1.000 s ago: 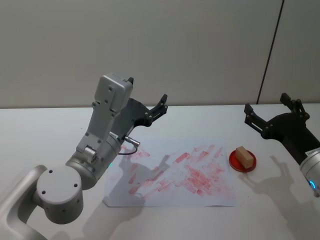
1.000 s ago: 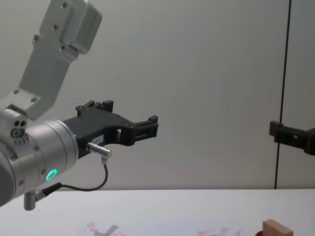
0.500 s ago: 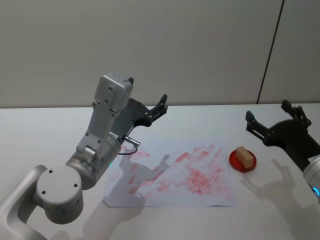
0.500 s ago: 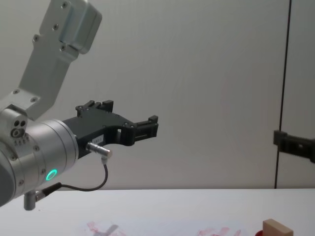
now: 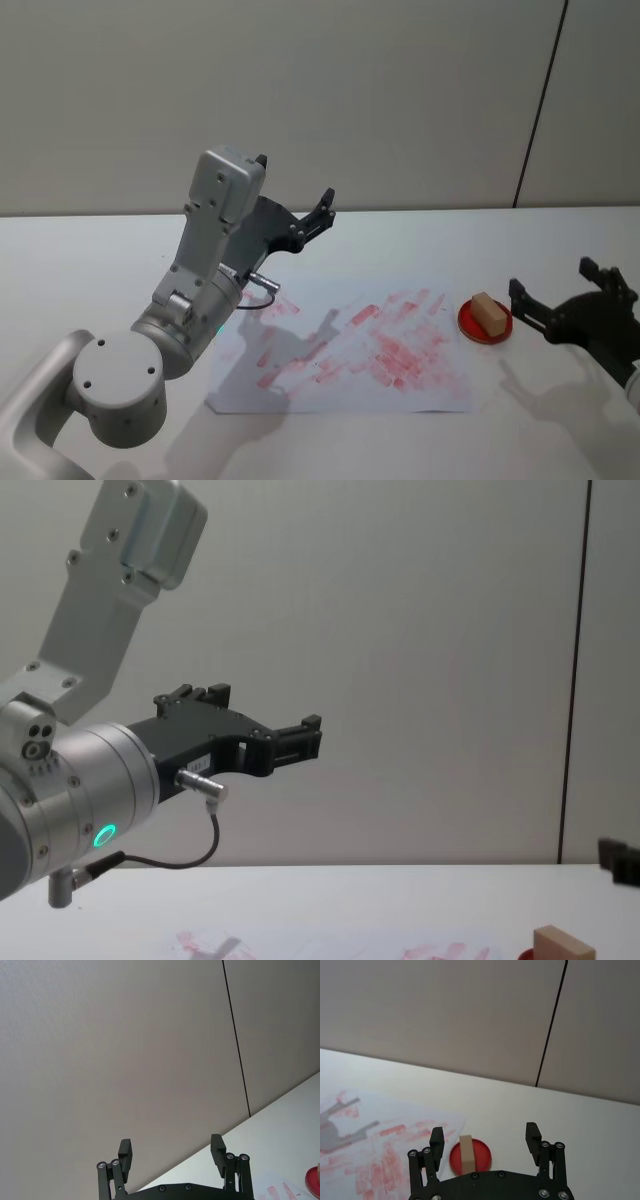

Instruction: Use the one hand to pick up the stamp and affix it onto the A4 paper.

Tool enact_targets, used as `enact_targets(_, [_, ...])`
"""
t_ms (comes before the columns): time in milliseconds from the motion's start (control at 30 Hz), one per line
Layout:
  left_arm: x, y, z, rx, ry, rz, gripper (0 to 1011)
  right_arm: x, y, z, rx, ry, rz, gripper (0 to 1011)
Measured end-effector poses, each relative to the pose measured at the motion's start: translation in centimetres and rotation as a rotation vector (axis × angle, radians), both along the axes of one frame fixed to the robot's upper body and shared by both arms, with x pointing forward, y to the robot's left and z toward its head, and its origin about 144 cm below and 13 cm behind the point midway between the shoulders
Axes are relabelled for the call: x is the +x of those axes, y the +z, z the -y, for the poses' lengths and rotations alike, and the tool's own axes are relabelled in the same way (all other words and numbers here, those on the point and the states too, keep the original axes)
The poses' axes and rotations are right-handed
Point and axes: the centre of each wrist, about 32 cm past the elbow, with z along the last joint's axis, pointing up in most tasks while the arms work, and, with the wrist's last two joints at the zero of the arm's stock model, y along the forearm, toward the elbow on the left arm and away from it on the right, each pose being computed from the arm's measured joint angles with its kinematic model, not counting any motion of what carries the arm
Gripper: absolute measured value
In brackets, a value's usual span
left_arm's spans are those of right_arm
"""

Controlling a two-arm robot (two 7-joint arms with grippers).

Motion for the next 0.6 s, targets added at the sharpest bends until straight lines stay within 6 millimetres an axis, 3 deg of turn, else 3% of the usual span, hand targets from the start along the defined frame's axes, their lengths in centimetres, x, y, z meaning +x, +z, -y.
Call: enact_targets(600, [0.0,0.0,0.0,0.0,0.0,0.0,1001,3.0,-2.5,-1.4,-0.101,-0.036,-0.136,1003])
